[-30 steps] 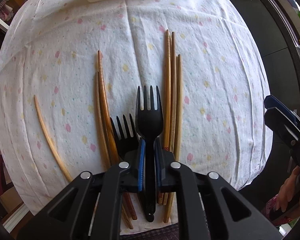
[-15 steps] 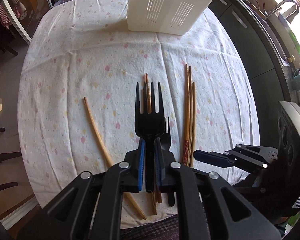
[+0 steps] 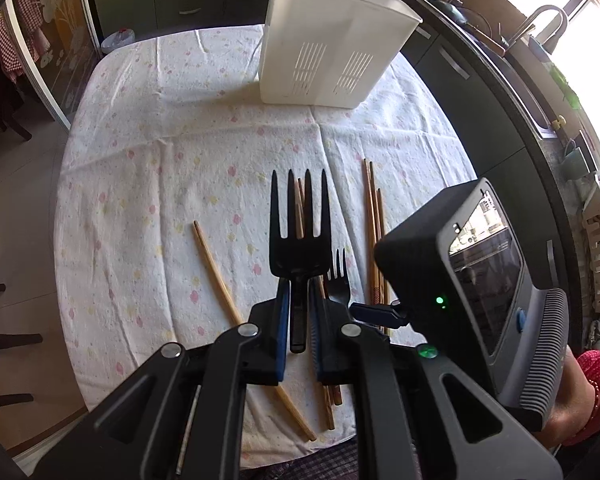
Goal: Organize utensils
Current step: 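Grasp another black fork with the right gripper while the left gripper holds its fork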
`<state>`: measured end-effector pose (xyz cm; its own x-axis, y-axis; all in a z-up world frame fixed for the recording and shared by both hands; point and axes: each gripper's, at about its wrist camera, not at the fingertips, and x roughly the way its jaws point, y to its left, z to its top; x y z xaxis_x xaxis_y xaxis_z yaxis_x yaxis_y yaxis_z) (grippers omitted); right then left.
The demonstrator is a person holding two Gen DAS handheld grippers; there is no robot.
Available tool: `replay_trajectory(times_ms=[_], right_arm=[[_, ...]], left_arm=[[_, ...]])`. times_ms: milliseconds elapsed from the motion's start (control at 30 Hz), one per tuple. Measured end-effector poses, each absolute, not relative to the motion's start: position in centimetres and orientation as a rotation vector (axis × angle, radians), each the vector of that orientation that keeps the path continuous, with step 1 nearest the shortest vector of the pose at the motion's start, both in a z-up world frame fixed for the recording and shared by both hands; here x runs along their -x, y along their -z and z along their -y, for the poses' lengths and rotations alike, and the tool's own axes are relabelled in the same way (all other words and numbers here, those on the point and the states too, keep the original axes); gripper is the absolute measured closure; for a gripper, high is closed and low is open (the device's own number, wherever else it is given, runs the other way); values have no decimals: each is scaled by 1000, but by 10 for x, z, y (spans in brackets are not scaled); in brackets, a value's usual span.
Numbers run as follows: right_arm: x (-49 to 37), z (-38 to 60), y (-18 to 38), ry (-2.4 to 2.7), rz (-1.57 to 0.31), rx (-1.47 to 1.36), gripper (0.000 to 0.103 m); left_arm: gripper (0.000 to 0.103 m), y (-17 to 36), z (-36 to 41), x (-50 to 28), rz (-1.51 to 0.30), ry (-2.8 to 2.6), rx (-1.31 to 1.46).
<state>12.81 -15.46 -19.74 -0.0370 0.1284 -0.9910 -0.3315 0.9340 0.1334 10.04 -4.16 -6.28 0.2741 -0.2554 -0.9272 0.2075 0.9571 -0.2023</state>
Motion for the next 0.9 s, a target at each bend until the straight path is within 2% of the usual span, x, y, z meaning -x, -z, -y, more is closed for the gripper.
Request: replay_trajectory(times_ms=[200,400,667,900], right_arm=[[-116,133,194,-330,-1513,245,91],[-109,164,183,-408,-1421,11,93],[-92,222,157,-542,-1170,-341,93],[-97,254,116,-568,-965,-449,93]], left_arm=[[94,55,35,-97,-1220,311,34],[94,46,33,-97,-1187,313,27],[94,15,42,-107,-1124,322,3],[94,0,45,-128,-1111,290,31]])
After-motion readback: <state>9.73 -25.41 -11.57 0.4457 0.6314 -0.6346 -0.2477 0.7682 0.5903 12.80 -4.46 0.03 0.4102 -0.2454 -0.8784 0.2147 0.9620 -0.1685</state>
